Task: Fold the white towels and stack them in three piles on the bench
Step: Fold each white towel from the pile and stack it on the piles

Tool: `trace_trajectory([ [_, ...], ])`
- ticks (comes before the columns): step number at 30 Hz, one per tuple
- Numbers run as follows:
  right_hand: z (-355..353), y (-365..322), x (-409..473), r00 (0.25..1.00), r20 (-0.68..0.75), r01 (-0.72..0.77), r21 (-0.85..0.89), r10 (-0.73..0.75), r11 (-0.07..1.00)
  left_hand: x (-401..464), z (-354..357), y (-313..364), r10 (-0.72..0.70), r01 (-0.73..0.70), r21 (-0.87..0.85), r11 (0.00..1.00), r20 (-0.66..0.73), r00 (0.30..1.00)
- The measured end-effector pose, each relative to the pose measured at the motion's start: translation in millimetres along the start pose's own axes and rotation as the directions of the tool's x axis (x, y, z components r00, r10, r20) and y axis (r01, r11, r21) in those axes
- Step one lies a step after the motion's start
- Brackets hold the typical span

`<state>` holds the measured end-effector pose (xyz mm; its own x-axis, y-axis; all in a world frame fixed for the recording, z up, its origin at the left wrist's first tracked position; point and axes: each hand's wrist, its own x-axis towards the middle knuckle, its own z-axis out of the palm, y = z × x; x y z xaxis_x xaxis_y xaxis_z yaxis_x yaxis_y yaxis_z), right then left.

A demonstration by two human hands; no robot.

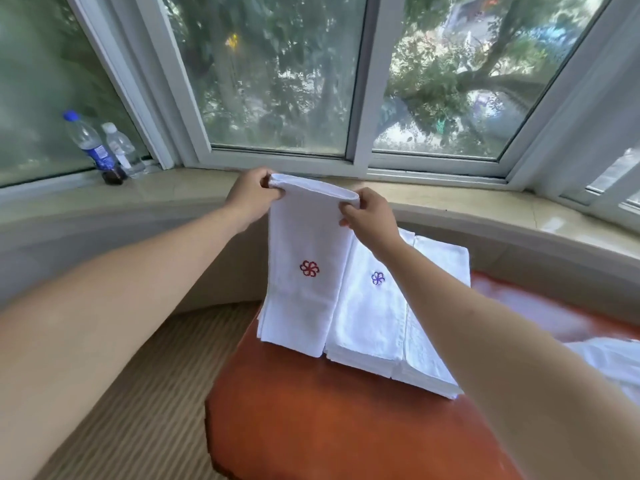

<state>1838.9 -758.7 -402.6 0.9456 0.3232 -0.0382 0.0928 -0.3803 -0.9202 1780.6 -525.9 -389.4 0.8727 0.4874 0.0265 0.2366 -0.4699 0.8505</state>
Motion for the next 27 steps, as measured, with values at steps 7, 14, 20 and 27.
trace_trajectory([
  [7, 22, 52, 86, 0.988, -0.001, -0.153, -0.073, 0.153, 0.986, 94, 52, -56, -0.083, 0.077, 0.051, 0.996, 0.142, 0.986],
  [14, 44, 112, 156, 0.963, -0.029, -0.271, -0.119, 0.270, 0.955, 165, 110, -114, -0.152, 0.142, 0.061, 0.988, 0.213, 0.965],
  [20, 63, 158, 198, 0.948, -0.007, -0.315, -0.140, 0.317, 0.939, 202, 150, -159, -0.177, 0.159, 0.093, 0.983, 0.253, 0.951],
  [27, 77, 212, 180, 0.931, 0.075, -0.340, -0.171, 0.356, 0.925, 192, 176, -201, -0.074, 0.002, 0.230, 0.973, 0.304, 0.950],
])
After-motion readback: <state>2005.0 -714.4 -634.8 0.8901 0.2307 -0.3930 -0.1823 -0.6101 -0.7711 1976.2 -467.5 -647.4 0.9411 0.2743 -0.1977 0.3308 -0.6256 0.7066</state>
